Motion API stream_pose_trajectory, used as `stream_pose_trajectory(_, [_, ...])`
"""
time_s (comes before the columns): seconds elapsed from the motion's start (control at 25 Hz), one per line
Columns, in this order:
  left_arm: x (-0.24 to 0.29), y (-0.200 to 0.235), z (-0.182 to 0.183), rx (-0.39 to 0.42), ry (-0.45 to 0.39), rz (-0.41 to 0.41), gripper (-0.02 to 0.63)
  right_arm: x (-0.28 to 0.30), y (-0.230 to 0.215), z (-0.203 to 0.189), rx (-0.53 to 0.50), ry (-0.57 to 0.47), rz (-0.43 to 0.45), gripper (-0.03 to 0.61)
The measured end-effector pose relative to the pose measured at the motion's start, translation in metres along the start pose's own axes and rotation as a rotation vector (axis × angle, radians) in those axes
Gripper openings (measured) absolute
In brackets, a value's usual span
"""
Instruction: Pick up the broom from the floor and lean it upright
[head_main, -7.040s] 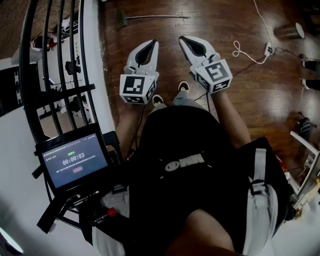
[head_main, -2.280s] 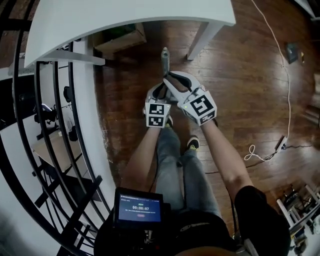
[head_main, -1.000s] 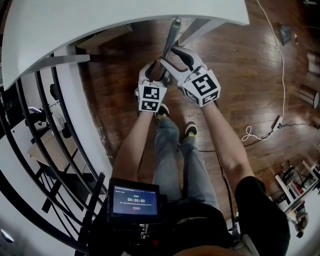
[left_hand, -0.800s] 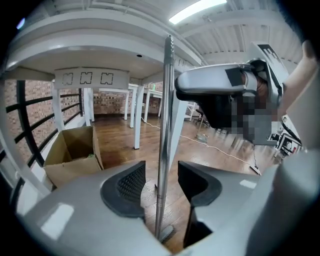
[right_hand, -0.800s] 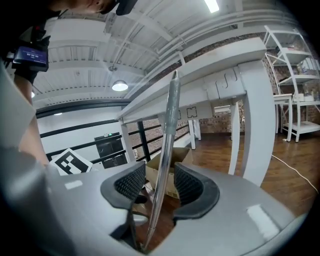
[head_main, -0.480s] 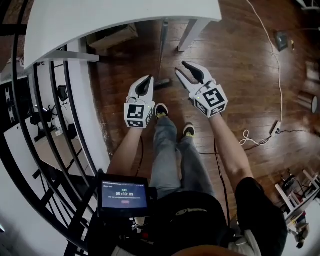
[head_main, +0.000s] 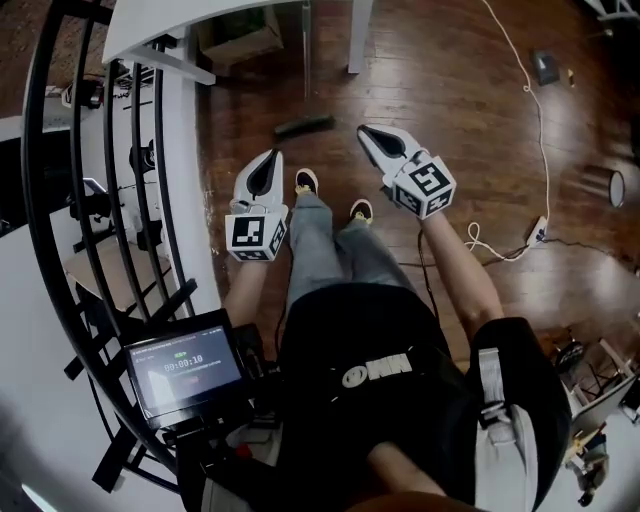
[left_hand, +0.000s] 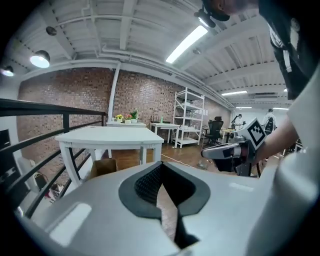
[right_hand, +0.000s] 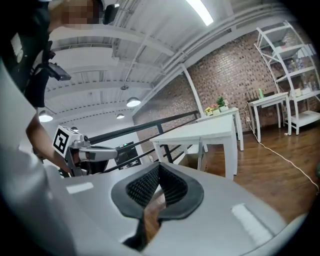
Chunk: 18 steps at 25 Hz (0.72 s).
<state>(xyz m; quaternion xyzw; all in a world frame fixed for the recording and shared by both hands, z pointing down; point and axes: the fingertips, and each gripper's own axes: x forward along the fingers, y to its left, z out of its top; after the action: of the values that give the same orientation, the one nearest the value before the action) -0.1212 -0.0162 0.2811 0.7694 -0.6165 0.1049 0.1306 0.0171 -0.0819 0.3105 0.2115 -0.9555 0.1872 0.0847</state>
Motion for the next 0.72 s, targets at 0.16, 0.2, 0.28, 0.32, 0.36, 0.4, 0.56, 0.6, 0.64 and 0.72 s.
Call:
stream_pose_trajectory(0.16, [-0.034,-0.031,0.029,0.025,-0.03,-0.009,0.015,-0.029,0.026,0.016,0.014,-0.029,0.019,0.003])
stream_pose_trajectory(0.2, [-0.039,-0.036,0.035,0.039,-0.038,-0.014,0.015,-0.033,0.032,0.02,0.015,-0.039,0.025,0.003])
stream_pose_trajectory(0.28, [-0.045,-0.041,0.049,0.07,-0.055,-0.021,0.015,-0.036,0.043,0.03,0.011,-0.06,0.027,0.003])
stream_pose_trajectory(0.32, [-0.049,-0.042,0.058,0.08,-0.066,-0.025,0.015,-0.038,0.05,0.035,0.011,-0.075,0.026,0.003])
stream_pose_trajectory(0.36, [-0.054,-0.042,0.066,0.082,-0.078,-0.029,0.015,-0.04,0.059,0.039,0.01,-0.087,0.026,0.003])
stream_pose_trajectory(0.4, [-0.06,-0.042,0.074,0.081,-0.091,-0.034,0.015,-0.041,0.069,0.041,0.007,-0.094,0.024,0.003])
stream_pose_trajectory(0.56, [-0.099,-0.051,0.083,0.103,-0.148,-0.062,0.015,-0.056,0.119,0.034,-0.027,-0.105,0.018,0.003])
stream_pose_trajectory(0.6, [-0.114,-0.054,0.084,0.11,-0.164,-0.061,0.015,-0.061,0.135,0.033,-0.04,-0.111,0.021,0.003])
stream_pose_trajectory(0.64, [-0.13,-0.057,0.084,0.114,-0.18,-0.06,0.015,-0.066,0.152,0.033,-0.055,-0.118,0.023,0.003])
stream_pose_trajectory(0.72, [-0.158,-0.061,0.083,0.128,-0.195,-0.068,0.015,-0.072,0.186,0.037,-0.094,-0.132,0.017,0.003])
